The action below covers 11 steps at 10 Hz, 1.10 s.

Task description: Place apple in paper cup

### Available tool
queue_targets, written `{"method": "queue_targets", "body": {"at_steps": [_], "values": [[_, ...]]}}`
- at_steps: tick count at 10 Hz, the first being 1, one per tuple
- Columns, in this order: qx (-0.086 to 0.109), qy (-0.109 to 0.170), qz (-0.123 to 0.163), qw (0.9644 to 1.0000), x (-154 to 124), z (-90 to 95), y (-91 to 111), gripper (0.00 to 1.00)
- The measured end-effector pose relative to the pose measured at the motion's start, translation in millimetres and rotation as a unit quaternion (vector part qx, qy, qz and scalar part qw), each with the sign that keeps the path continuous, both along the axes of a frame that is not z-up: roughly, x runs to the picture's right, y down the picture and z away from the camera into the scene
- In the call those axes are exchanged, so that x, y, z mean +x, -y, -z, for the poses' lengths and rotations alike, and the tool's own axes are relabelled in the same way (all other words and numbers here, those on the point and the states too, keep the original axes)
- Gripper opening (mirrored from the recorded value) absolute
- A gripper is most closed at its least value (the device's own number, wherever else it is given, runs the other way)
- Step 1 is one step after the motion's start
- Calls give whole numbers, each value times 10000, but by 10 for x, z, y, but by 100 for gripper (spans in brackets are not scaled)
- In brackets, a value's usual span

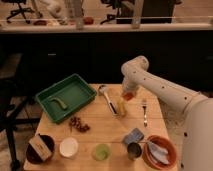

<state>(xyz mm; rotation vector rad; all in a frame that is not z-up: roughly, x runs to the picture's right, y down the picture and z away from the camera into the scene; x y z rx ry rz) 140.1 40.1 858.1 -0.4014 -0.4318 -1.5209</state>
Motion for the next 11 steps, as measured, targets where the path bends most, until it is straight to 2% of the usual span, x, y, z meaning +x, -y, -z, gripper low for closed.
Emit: {"method": "queue_targets", "body": {"at_steps": [2,4,7,11], "values": [[-9,142,86,9999,-106,150,-70,0],[-105,417,273,9987,-382,329,-231,0],[-349,851,538,9943,-700,536,-477,0],[-366,880,559,9939,-712,547,-490,0]]}}
